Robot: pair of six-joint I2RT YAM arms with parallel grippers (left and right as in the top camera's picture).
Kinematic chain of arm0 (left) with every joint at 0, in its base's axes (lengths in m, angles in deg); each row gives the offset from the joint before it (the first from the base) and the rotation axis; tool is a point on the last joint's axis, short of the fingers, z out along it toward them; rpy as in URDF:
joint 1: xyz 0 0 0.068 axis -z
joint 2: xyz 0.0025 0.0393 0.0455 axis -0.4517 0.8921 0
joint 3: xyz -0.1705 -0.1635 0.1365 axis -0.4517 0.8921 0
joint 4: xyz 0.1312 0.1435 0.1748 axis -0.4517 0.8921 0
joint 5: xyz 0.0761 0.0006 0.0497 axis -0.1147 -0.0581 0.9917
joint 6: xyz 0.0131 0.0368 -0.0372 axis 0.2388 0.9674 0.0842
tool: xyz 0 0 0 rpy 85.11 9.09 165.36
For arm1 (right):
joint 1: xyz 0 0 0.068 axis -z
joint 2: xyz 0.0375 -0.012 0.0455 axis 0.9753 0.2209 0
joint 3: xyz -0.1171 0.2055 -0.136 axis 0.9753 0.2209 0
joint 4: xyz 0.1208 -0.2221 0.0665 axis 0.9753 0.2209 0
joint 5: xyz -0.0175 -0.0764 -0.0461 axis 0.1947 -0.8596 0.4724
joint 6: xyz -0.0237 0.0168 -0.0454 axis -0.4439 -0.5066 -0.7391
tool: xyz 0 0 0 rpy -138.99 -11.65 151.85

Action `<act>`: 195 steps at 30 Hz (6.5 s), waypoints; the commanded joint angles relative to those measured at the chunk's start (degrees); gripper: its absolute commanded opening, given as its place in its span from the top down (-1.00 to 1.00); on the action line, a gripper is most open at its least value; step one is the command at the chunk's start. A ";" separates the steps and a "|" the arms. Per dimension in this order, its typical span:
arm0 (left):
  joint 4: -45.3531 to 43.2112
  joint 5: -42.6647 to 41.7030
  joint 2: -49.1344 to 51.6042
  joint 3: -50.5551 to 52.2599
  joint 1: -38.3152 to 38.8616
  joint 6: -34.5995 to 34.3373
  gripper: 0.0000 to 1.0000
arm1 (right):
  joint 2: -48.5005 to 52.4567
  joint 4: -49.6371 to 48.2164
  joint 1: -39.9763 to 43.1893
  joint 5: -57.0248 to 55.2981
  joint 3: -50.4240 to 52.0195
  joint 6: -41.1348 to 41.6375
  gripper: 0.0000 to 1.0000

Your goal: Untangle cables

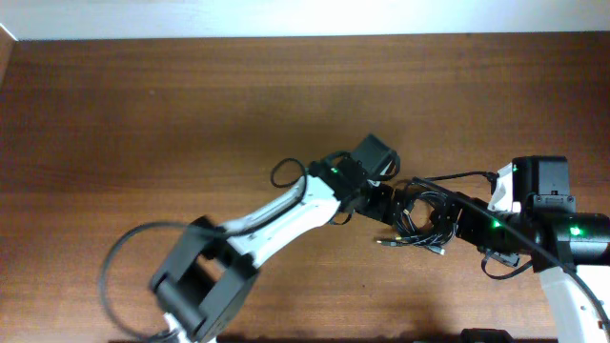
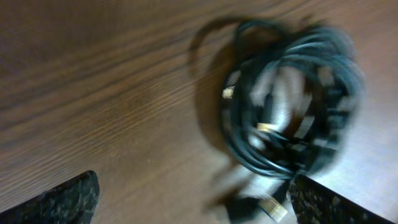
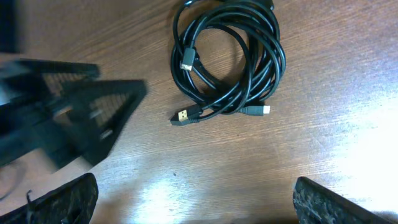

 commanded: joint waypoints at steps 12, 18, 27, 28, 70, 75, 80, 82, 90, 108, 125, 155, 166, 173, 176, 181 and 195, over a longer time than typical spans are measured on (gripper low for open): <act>-5.57 -0.59 7.10 -0.28 0.68 -3.52 -0.97 | -0.15 -0.26 0.11 -3.28 -0.28 1.14 -0.98; -5.57 8.98 7.41 -0.28 4.98 -3.52 -0.97 | -0.15 -0.24 0.11 -3.23 -0.28 1.14 -0.98; -3.78 18.05 8.44 -0.28 6.62 -6.73 -0.97 | -0.15 -0.07 0.11 -2.03 -0.28 1.14 -0.98; -3.30 18.67 8.92 -0.28 6.62 -7.50 -0.97 | -0.15 -0.07 0.11 -1.75 -0.28 1.14 -0.98; 19.93 18.14 10.40 -10.88 0.90 -14.84 1.00 | -0.15 0.02 0.11 -2.86 -0.28 0.90 -0.98; 31.98 18.14 9.86 -22.75 1.09 -13.60 1.00 | -0.15 0.02 0.11 -3.50 -0.28 0.87 -0.98; 37.40 17.81 9.75 -29.07 1.42 -13.62 1.00 | -0.15 0.26 0.11 -3.48 -0.28 0.37 -0.98; 37.68 16.79 9.51 -29.66 1.44 -13.60 1.00 | -0.15 0.31 0.11 -3.48 -0.28 -1.11 -0.98; 37.79 16.15 4.57 -29.81 1.44 -11.61 1.00 | -0.15 0.24 0.11 -3.67 -0.28 -1.90 -0.98; 38.01 -5.29 -17.66 -29.81 -12.15 12.15 1.00 | -1.27 -7.54 0.11 23.32 -3.58 -13.94 -0.98; 38.23 -45.68 -18.75 -29.81 -22.53 37.51 1.00 | -2.97 -7.13 0.11 35.19 -15.37 -17.20 -0.98; 34.10 -57.53 -18.75 -29.81 -17.75 40.02 1.00 | -0.59 -10.73 0.11 48.68 -15.37 -16.96 -0.98; 32.87 -55.17 -18.78 -29.81 -18.14 32.70 1.00 | 0.76 0.39 0.13 10.43 -15.37 -16.37 -0.93; 32.87 -55.12 -18.78 -29.81 -18.14 32.68 1.00 | 0.74 2.93 0.13 0.74 -15.37 -12.11 -0.93; 32.92 -54.23 -18.78 -29.81 -18.14 32.59 1.00 | 0.74 3.08 0.13 1.03 -15.37 -11.91 -0.93; 35.19 -43.15 -18.78 -29.81 -18.14 27.12 1.00 | 0.37 3.69 0.11 3.89 -15.37 -11.98 -0.93; 38.91 -26.77 -18.78 -29.81 -18.01 17.88 1.00 | -6.78 3.08 0.11 8.24 -20.96 -12.68 -0.98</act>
